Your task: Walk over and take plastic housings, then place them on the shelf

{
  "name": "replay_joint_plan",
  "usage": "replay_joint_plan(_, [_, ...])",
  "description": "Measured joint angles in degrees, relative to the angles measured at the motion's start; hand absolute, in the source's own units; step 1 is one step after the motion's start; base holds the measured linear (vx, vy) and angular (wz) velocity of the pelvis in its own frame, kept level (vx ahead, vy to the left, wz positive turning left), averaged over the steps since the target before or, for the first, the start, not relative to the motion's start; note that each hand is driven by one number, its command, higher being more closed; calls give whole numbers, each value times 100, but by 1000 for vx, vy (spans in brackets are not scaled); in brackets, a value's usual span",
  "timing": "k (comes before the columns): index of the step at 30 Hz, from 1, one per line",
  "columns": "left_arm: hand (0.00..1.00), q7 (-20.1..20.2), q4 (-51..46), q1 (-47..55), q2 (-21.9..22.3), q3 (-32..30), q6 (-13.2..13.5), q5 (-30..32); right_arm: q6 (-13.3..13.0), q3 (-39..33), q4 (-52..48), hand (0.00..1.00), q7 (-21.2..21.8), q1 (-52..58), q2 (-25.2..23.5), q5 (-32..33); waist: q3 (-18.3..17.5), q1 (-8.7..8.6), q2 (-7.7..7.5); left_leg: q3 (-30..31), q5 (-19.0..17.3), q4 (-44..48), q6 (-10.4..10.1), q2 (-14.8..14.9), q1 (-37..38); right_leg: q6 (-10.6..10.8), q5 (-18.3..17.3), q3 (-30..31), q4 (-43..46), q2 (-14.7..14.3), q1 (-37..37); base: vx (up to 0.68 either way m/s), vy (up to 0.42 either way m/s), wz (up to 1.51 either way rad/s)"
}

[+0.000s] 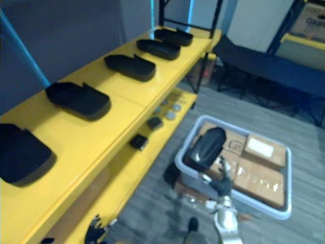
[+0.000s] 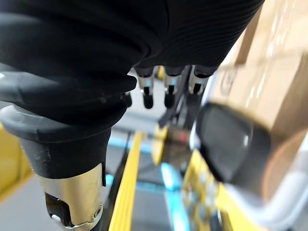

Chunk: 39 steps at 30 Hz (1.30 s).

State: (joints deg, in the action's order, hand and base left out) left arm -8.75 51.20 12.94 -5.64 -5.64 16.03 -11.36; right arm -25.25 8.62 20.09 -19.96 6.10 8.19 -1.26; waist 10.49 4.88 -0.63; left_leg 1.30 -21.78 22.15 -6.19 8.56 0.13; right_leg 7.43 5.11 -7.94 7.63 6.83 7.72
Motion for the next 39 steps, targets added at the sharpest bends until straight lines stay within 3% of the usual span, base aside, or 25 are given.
replay_joint_plan(3, [0,-39,25,58,69,-30,11,-3,9,56,101,0,-345,-551,12,-19,46,104,-6,119,296,-248,-94,-24,-375,-69,596,-162,-955,-39,-53,-69,-105,18])
replay_joint_plan(5, [0,-107,152,54,74,-70,57,-21,13,44,92,0,-598,-813,78,-23,171,109,47,172,532,-534,-186,-16,-400,-150,770,-254,-1224,-62,-24,-73,-135,22])
replay_joint_plan(8, [0,-111,181,48,177,-165,256,-133,24,-135,-37,0,-825,-982,194,14,300,94,78,181,732,-887,-286,72,-325,-205,775,-283,-1225,-145,29,-51,-111,2])
replay_joint_plan(13, [0,-90,169,-36,158,-222,506,-20,20,-449,-192,0,-1071,-663,196,149,488,42,-83,64,764,-1005,-330,136,-219,-226,724,-194,-1230,-176,27,-46,-28,-11])
replay_joint_plan(18, [0,-19,145,-79,150,-223,494,239,10,-457,-194,0,-1193,-401,-30,-34,489,45,-77,-270,756,-1175,-317,136,33,-235,679,1,-1282,-199,43,34,1,-29])
replay_joint_plan(21, [0,-43,177,-36,178,-278,321,199,-86,-530,-198,0,-1240,-528,-46,-181,494,99,-15,-749,593,-1149,-302,262,285,-265,641,-155,-1236,-289,51,116,-16,-69])
replay_joint_plan(24, [0,-118,371,28,204,-374,121,-279,-121,-639,-245,0,-1210,-515,-31,-170,452,84,56,-821,528,-403,-318,390,207,-365,645,-123,-1223,-398,-37,143,-49,-49])
replay_joint_plan(26, [0,-101,464,229,393,-807,-5,-591,-119,-661,-269,0,-1091,-506,62,-168,495,77,167,-710,692,906,-60,481,-115,-462,571,-125,-1098,-476,-258,145,-110,-49])
replay_joint_plan(27, [0,-57,482,412,502,-989,-29,-621,-120,-705,-284,0,-1017,-470,119,-166,504,88,245,-573,1049,1727,234,521,-404,-513,438,-117,-1001,-517,-393,186,-134,-42])
replay_joint_plan(28, [0,19,569,585,549,-1026,-60,-615,-123,-710,-292,0,-946,-389,170,-156,473,93,309,-416,1692,2451,427,525,-706,-582,316,-88,-959,-545,-524,164,-139,-41])
replay_joint_plan(30, [0,57,640,788,584,-1163,-148,-609,-122,-724,-297,0,-852,-322,150,-130,504,155,273,-223,2744,3210,497,453,-1085,-691,139,71,-923,-498,-705,178,-101,-42])
replay_joint_plan(31, [0,82,650,931,687,-1169,-198,-538,-122,-834,-306,0,-812,-312,105,-102,519,234,261,-18,1726,3448,342,191,-1428,-745,23,245,-918,-485,-794,191,-73,-50])
replay_joint_plan(32, [0,102,646,953,702,-1159,-201,-507,-121,-876,-306,0,-787,-316,110,-92,517,264,264,-8,1555,3396,317,137,-1474,-751,19,283,-918,-475,-795,166,-84,-65])
replay_joint_plan(33, [0,118,640,992,751,-1160,-223,-358,-118,-974,-313,0,-731,-351,106,-22,512,377,282,-93,1225,2853,209,-15,-1559,-711,43,386,-920,-451,-828,138,-52,-47])
replay_joint_plan(34, [0,124,609,993,759,-1163,-224,-329,-108,-1051,-333,0,-713,-351,108,1,498,356,313,-335,1230,1945,223,-57,-1505,-646,0,397,-921,-441,-910,129,-39,-36])
replay_joint_plan(35, [0,140,586,964,754,-1164,-224,-329,-96,-1090,-359,0,-707,-332,110,-1,483,327,336,-442,1314,1452,213,-65,-1451,-615,-38,355,-918,-440,-929,72,30,11])
replay_joint_plan(36, [0,190,486,880,751,-1158,-212,-328,-82,-1142,-432,0,-721,-289,150,-2,435,197,408,-627,1711,482,246,-72,-1346,-549,-142,230,-899,-458,-965,42,105,41])
replay_joint_plan(38, [0,284,330,619,669,-1129,-109,-334,-69,-1207,-507,0,-808,-236,170,-3,376,63,401,-708,1766,-448,241,-217,-1096,-456,-347,27,-807,-358,-857,56,127,62])
replay_joint_plan(39, [0,291,223,347,526,-1013,13,-356,-69,-1257,-606,0,-957,-236,147,-7,405,-26,317,-656,1916,-896,292,-368,-1043,-407,-426,-130,-695,-226,-745,55,93,63])
